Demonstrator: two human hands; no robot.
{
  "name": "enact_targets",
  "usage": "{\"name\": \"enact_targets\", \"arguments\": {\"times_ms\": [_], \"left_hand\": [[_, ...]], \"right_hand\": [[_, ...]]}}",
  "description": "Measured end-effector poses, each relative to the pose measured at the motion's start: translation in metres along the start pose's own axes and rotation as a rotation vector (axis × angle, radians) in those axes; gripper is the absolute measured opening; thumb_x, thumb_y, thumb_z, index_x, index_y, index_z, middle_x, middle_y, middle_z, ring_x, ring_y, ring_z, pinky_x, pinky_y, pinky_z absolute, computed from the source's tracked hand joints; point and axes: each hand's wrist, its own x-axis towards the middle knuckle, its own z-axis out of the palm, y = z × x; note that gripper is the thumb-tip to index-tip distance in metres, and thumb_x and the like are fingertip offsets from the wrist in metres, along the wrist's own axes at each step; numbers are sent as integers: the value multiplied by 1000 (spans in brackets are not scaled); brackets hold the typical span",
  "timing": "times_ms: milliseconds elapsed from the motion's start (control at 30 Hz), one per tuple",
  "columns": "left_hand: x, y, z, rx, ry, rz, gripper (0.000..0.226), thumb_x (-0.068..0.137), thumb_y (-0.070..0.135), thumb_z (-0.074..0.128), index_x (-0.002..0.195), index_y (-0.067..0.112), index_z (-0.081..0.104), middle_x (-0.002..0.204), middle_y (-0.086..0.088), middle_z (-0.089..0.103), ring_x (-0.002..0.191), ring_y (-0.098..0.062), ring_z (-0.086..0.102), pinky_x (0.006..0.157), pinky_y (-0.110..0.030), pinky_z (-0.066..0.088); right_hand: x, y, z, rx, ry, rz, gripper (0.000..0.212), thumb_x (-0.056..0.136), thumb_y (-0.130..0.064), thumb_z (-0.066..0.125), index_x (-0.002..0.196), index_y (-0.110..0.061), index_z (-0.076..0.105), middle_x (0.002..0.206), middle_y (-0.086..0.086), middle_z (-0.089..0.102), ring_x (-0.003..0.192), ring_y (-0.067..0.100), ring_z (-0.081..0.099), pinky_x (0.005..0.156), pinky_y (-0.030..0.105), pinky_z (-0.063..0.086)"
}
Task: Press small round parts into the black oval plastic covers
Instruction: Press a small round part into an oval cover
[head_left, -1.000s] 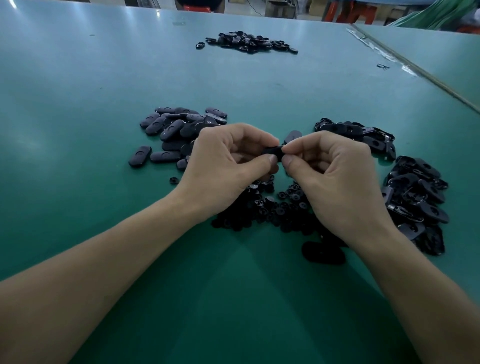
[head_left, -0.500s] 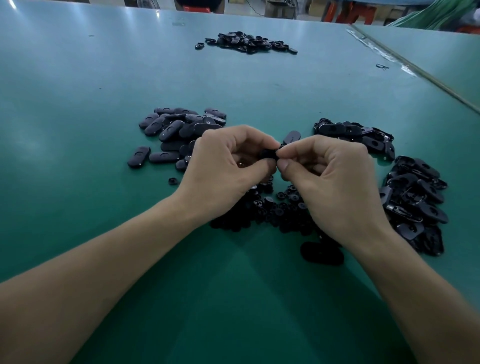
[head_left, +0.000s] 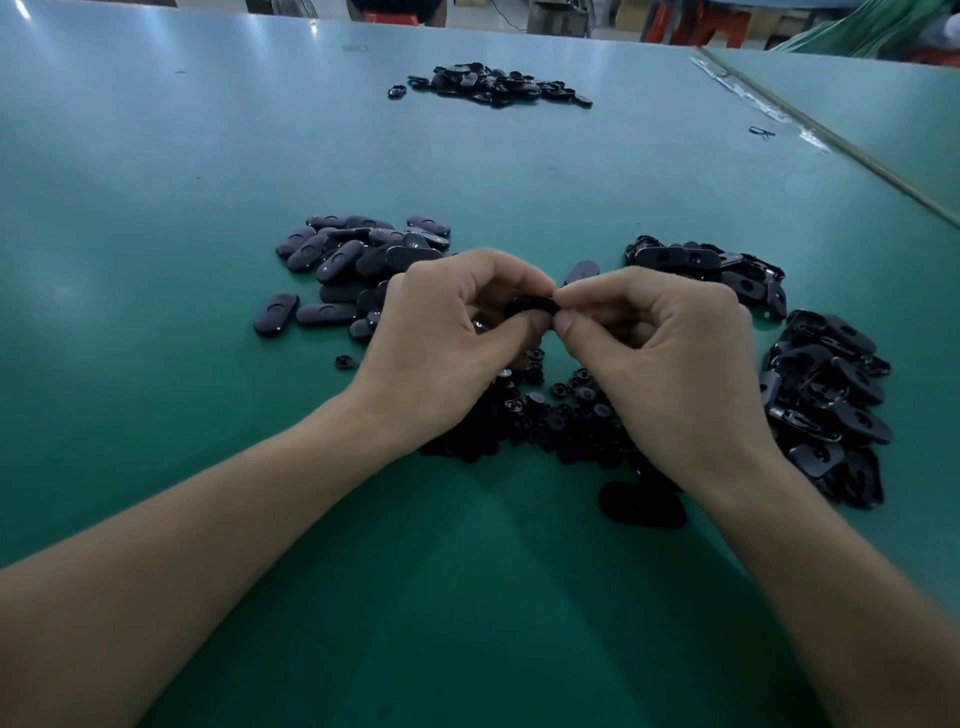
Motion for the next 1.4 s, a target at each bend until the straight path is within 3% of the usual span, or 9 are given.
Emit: {"name": "enact_targets", "arguments": {"times_ms": [100,200,367,600,700,800,900,1267,1400], "left_hand": [[0,0,-1,-38,-15,-18,23,85,1,75,92,22,71,80,-2,76,69,-17,72,68,-34,63],[0,1,-2,-87,-33,-32,23,86,-2,74,92,20,71,77,-3,75,67,-15,72,65,-30,62],[0,2,-3,-167,-43,-71,19,86,-2,73,92,16,71,76,-3,76,66,-14,73,63,-21,58],[0,4,-4,-227,-79,-83,17,88,-4,70,95,11,71,77,-3,77,68,-12,73,64,-18,57],[1,4,-3,-240,-68,-103,15,88,-4,70,95,9,70,77,-4,77,66,-14,73,63,-20,57],[1,5,-3,-252,-42,-123,13,87,-3,71,94,7,70,74,-7,76,63,-15,73,60,-21,57],[1,5,-3,-266,-37,-138,12,87,-4,71,93,6,70,75,-9,76,63,-15,73,58,-20,56],[1,3,-2,-263,-50,-149,13,90,-6,67,94,6,71,78,-10,77,67,-16,74,62,-22,57],[1,3,-3,-276,-52,-144,14,89,-8,67,92,5,71,76,-9,76,65,-16,73,62,-22,57]], "right_hand": [[1,2,-3,-85,7,-20,21,84,-17,77,100,-32,74,85,-12,69,74,2,63,66,10,46],[4,4,-4,-40,-33,-11,22,86,-14,76,102,-29,75,92,-18,71,82,-1,68,77,16,54],[3,6,-3,55,-46,-12,21,85,-14,78,98,-30,74,82,-12,72,79,5,70,77,23,57],[6,5,-5,146,-98,-6,26,84,-9,78,93,-32,72,80,-15,73,74,3,69,75,21,55],[3,4,-6,90,-59,-18,25,84,-12,78,94,-34,71,76,-14,70,70,4,66,70,19,54],[-1,3,-3,-95,24,-124,18,83,-16,79,93,-30,73,84,-12,67,77,4,63,68,13,47],[-3,3,-2,-213,67,-205,11,84,-16,79,92,-23,77,89,-7,61,80,-6,53,70,5,37],[-2,4,1,-252,33,-198,7,89,-14,73,95,-15,75,87,-3,61,78,-1,54,70,5,38],[-3,4,1,-272,37,-229,7,89,-11,73,96,-13,76,88,-2,61,77,-6,51,72,2,36]]}}
